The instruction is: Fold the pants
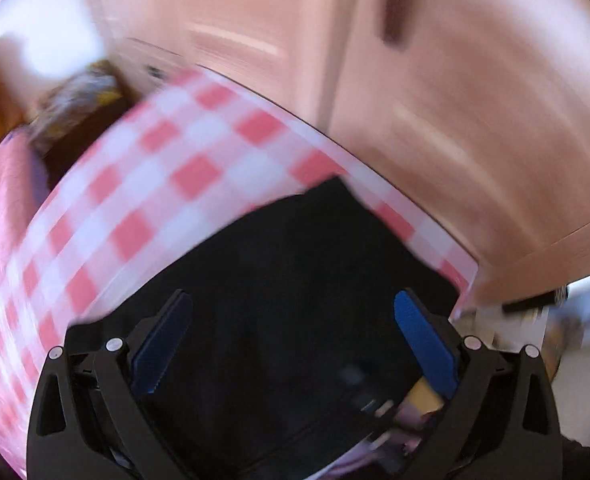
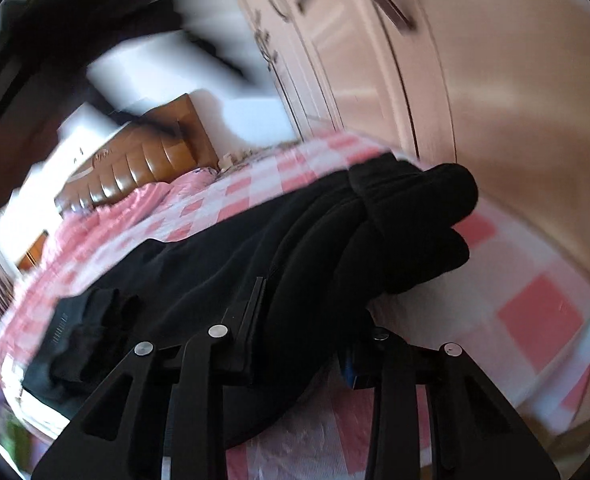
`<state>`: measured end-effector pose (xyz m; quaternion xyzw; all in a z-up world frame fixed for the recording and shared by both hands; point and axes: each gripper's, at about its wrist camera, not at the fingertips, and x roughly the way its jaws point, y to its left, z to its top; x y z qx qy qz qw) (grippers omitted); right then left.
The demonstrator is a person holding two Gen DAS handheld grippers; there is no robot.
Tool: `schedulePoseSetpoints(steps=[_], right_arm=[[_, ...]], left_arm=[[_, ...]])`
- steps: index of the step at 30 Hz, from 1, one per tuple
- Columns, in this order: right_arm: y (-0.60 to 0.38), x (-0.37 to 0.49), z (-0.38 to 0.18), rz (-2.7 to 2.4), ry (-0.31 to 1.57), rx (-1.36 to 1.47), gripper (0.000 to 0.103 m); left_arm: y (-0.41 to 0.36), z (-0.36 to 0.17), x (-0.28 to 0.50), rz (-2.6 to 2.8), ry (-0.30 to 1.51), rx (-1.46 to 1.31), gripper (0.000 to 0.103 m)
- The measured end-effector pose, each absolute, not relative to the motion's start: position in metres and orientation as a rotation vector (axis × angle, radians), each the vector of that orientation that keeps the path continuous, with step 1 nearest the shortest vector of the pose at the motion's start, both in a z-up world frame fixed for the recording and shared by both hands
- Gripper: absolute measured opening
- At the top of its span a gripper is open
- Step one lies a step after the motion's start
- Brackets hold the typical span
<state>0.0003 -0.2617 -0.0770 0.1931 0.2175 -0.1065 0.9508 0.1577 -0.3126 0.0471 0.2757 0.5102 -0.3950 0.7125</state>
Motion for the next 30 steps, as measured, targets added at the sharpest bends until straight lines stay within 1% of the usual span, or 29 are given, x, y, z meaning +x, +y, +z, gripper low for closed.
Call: schedulePoseSetpoints(steps=[1,3,7,13,17,18,19,20,21,22,23,24,27,30], right_arm=[[-0.258,0.000,-0.075,-0.224,0.436,0.360,0.033],[-0.251,0.005,-0.071,-0.236,0.428,0.313,0.033],[-0.242,0.009,-0.067,-0.245,0.417,0.254,0.033],[-0.239,0.011,-0.067,-0.247,0.413,0.238,0.033],[-0.237,0.012,-0.067,-0.254,0.415,0.224,0.033],[-0.236,0.012,-0.068,-0.248,0.418,0.222,0.033],[-0.235,0.013,-0.068,-0.251,0.425,0.214,0.034],[-0.235,0.013,-0.068,-0.249,0.428,0.214,0.036],[-0.235,0.013,-0.069,-0.247,0.432,0.219,0.042],[-0.236,0.013,-0.071,-0.238,0.440,0.236,0.050],[-0.239,0.010,-0.071,-0.218,0.441,0.250,0.084],[-0.240,0.008,-0.073,-0.193,0.438,0.266,0.098],[-0.236,-0.002,-0.079,-0.171,0.438,0.277,0.098],[-0.227,0.002,-0.090,-0.107,0.488,0.327,0.098]], left_arm=[[-0.344,0.041,0.151,-0.896,1.177,0.674,0.101],[-0.384,0.027,0.135,-0.886,1.208,0.806,0.101],[-0.432,-0.015,0.103,-0.790,1.180,1.126,0.101],[-0.452,-0.074,0.076,-0.608,1.074,1.572,0.101],[-0.447,-0.101,0.078,-0.482,1.010,1.736,0.100],[-0.446,-0.103,0.079,-0.480,1.015,1.740,0.089],[-0.444,-0.104,0.081,-0.482,1.032,1.732,0.059],[-0.443,-0.102,0.080,-0.473,1.012,1.737,0.042],[-0.441,-0.099,0.080,-0.469,0.982,1.736,0.028],[-0.440,-0.091,0.081,-0.495,0.976,1.708,0.026],[-0.437,-0.085,0.082,-0.517,0.973,1.686,0.025],[-0.432,-0.072,0.085,-0.539,0.977,1.638,0.024],[-0.416,-0.040,0.092,-0.596,0.977,1.501,0.023],[-0.387,0.011,0.103,-0.658,0.982,1.296,0.021]])
